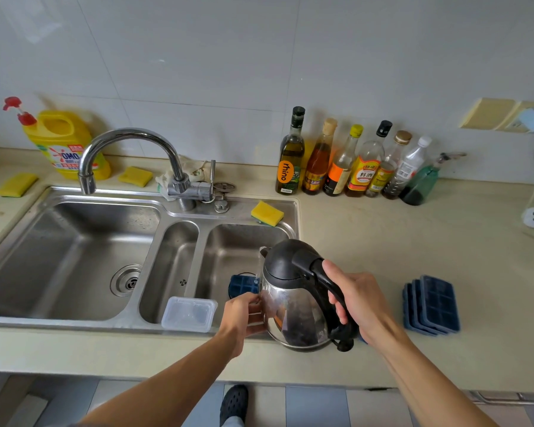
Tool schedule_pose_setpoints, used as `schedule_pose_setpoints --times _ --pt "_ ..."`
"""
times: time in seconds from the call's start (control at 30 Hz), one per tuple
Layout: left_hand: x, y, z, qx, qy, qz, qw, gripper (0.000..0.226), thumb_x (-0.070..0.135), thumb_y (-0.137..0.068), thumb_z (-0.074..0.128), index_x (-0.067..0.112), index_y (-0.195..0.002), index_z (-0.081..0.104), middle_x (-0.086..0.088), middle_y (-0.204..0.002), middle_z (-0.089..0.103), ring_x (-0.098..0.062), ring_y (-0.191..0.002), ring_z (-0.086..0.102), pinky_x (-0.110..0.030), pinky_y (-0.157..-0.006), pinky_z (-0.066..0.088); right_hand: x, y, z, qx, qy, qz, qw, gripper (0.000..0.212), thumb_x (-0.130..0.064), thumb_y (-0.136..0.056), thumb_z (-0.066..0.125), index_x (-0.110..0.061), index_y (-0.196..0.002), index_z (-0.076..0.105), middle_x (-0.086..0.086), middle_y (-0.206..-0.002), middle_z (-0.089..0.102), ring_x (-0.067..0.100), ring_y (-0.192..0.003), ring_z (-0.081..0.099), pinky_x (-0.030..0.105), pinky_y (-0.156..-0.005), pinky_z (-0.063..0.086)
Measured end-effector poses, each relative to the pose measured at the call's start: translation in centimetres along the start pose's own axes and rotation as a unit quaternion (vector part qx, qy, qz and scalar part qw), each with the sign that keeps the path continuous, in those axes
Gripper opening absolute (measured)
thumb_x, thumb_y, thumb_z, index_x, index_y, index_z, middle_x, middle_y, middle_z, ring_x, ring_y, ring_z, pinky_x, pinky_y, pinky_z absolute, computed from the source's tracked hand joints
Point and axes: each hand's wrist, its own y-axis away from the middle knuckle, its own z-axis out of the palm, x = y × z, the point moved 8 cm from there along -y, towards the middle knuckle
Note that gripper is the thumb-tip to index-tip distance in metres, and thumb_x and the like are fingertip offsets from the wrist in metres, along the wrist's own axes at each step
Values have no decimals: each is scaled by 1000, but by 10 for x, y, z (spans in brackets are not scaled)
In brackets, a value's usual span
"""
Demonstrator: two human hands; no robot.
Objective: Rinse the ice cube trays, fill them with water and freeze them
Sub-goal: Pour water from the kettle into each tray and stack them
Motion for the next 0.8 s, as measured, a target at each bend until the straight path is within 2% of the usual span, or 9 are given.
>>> schedule_pose_setpoints --times 0.1,0.27,0.5,0.63,0.8 --pt "-2 2 -3 2 -1 0 1000 30 23 -105 48 4 -113 70 -15 -99 78 -34 -100 73 -48 -90 60 1 1 3 -8 -3 -1 1000 60 -53 -93 64 -17 -44 62 2 -48 55 14 -36 44 22 -38 39" --pt "-5 5 -7 2 -6 2 1000 31 22 -105 46 4 -110 71 -13 -94 78 -32 -97 74 -40 -77 61 3 2 7 -13 -1 -3 1000 61 -52 -94 65 -18 -43 61 2 -46 54 14 -35 43 20 -38 38" --pt "-8 4 -10 7 1 9 1000 32 23 -105 46 3 -110 71 -16 -97 78 -35 -100 73 -50 -92 59 4 0 12 -24 -2 -16 1000 60 -52 -94 64 -18 -44 64 2 -47 55 14 -36 44 21 -38 39" --pt "-3 1 -8 2 5 14 1000 29 25 -105 50 7 -112 71 -14 -102 77 -34 -103 71 -48 -94 59 10 -4 8 -4 -20 -20 1000 60 -52 -94 65 -16 -46 61 4 -48 55 16 -36 44 23 -38 39" --pt "23 -10 6 -46 -19 28 998 28 27 -101 52 9 -103 74 -12 -99 78 -30 -99 71 -38 -79 59 18 -13 -2 38 -43 -23 998 64 -70 -78 63 -15 -46 60 4 -44 52 18 -36 45 22 -39 39"
